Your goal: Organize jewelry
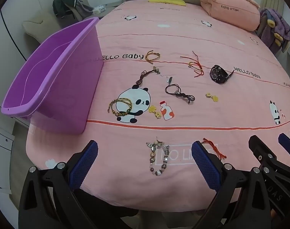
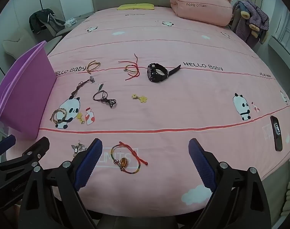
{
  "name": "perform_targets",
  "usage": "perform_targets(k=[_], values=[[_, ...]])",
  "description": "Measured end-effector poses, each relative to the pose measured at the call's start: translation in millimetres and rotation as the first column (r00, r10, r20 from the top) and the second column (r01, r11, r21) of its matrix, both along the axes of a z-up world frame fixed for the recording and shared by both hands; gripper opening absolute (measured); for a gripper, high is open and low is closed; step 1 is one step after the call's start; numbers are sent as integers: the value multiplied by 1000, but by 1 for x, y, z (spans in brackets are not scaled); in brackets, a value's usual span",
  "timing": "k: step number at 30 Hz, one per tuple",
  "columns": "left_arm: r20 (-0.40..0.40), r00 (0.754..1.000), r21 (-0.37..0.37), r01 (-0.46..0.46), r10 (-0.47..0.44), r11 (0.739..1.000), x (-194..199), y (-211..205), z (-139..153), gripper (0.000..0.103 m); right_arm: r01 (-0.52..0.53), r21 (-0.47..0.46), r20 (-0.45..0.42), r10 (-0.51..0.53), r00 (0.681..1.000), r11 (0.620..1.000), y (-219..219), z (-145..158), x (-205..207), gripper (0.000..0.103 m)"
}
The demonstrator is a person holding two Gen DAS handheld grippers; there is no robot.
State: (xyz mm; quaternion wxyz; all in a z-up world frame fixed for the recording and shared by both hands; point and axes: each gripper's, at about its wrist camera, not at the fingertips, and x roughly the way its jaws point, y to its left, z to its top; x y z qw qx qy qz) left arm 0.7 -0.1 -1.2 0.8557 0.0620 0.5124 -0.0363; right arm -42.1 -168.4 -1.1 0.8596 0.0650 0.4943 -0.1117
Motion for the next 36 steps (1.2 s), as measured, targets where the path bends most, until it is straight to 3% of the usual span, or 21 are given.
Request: perform_targets(k=[9,36], values=[[10,1000,-11,0,0,1000,-8,-8,-10,97,24,-10,0,-24,1000,1000,-5,-2,-2,88],[-1,1000,-17,-17,17,1000,-1,5,-4,97,15,-19,4,-15,1000,1000,-1,0,-5,88]])
